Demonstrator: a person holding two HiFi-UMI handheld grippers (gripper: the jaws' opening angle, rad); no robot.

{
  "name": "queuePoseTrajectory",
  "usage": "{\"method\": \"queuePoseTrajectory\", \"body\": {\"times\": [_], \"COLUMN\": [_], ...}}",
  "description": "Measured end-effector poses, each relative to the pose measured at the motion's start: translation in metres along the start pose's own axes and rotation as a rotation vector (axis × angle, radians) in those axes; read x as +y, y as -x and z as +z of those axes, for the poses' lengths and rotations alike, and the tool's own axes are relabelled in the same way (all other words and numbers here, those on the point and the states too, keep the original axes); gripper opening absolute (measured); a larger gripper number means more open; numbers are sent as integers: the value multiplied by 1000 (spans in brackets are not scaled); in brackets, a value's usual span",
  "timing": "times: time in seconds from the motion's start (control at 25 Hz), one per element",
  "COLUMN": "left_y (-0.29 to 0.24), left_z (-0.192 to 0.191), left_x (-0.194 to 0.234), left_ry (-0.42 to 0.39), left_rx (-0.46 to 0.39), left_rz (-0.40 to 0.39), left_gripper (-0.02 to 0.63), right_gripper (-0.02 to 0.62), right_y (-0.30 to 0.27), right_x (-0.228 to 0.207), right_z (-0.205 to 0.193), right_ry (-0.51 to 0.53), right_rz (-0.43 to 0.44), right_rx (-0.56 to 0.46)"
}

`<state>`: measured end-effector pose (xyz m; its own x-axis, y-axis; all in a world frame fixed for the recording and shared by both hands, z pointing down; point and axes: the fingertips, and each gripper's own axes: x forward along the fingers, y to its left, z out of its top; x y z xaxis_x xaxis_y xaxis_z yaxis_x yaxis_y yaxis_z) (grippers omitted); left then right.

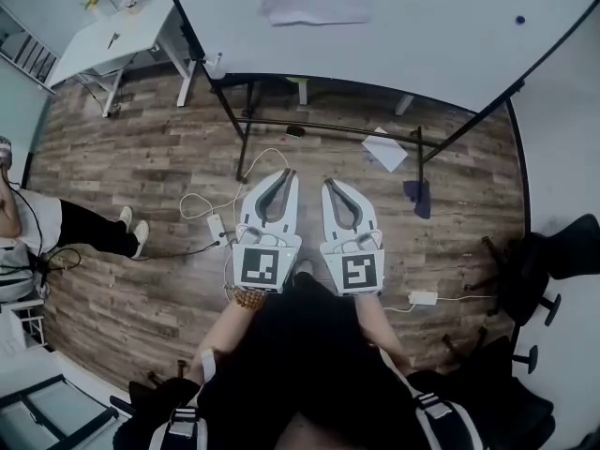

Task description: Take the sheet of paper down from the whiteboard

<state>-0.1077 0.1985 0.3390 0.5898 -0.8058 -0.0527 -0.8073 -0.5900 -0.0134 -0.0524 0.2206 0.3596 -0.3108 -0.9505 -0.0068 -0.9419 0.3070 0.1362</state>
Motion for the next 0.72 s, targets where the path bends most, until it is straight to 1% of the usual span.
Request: {"method": "queuePoseTrajectory", "body": {"times": [0.16, 0.28, 0.4, 0.56, 0.72], "left_y": [-16, -36, -59, -90, -114], "left_z": [-3, -6, -9, -19, -26], "left_x": [7, 12, 18, 39, 67], "left_ry": [25, 33, 53, 66, 83], "left_rx": [-16, -6, 1, 23, 29], "left_rz": [18, -3, -8, -4, 10], "left_gripper": [31, 31, 31, 31, 31], "right_gripper": [2, 2, 2, 2, 2], "right_y": [-10, -23, -37, -73, -112], "right_x": [-3, -11, -21, -32, -35], "right_z": [-1, -2, -7, 0, 4], "right_ry": [49, 44, 70, 66, 104], "right_rz": [11, 14, 20, 33, 46], "right_rx": [-4, 25, 64, 38, 51]}}
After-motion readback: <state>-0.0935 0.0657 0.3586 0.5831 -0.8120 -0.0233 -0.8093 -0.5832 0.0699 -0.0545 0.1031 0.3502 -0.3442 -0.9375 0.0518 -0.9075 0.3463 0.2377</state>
